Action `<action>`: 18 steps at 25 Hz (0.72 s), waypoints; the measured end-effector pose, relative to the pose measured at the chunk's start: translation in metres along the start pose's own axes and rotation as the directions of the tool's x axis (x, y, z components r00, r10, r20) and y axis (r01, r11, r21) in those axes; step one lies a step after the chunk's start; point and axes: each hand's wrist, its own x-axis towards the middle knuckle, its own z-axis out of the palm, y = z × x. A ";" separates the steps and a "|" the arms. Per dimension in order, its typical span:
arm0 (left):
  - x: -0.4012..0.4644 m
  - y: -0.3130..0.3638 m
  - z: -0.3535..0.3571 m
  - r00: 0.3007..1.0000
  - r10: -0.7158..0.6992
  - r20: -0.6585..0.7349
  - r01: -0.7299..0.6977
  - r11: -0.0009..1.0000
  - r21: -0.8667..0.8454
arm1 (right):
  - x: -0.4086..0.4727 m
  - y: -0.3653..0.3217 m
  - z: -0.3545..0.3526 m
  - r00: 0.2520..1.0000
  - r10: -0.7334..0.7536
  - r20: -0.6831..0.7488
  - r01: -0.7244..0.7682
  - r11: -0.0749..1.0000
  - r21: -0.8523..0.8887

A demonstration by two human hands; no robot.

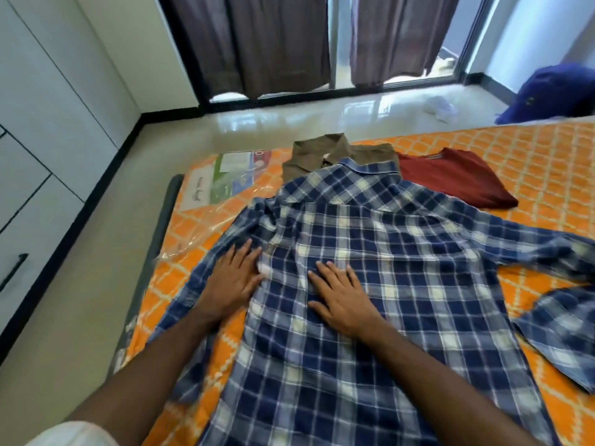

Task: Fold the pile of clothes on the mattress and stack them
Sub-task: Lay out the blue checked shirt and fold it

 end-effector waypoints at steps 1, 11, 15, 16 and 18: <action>0.005 -0.009 -0.003 0.999 -0.043 -0.033 0.042 0.998 -0.040 | 0.004 -0.013 0.001 0.999 -0.038 0.020 0.038 0.999 0.011; 0.014 -0.076 -0.007 0.995 -0.063 -0.083 0.076 0.982 0.172 | -0.080 -0.171 0.048 0.995 -0.017 -0.093 0.022 0.998 0.054; 0.013 -0.063 -0.016 0.999 -0.046 0.008 0.042 0.951 0.307 | -0.149 -0.210 0.061 0.979 -0.189 0.074 0.178 0.975 0.134; 0.011 -0.059 -0.021 0.997 -0.066 0.033 0.050 0.936 0.348 | -0.158 -0.212 0.059 0.964 -0.243 0.108 0.219 0.956 0.196; 0.002 -0.047 -0.035 0.989 -0.108 0.100 0.045 0.871 0.490 | -0.171 -0.207 0.047 0.956 -0.270 0.118 0.192 0.874 0.446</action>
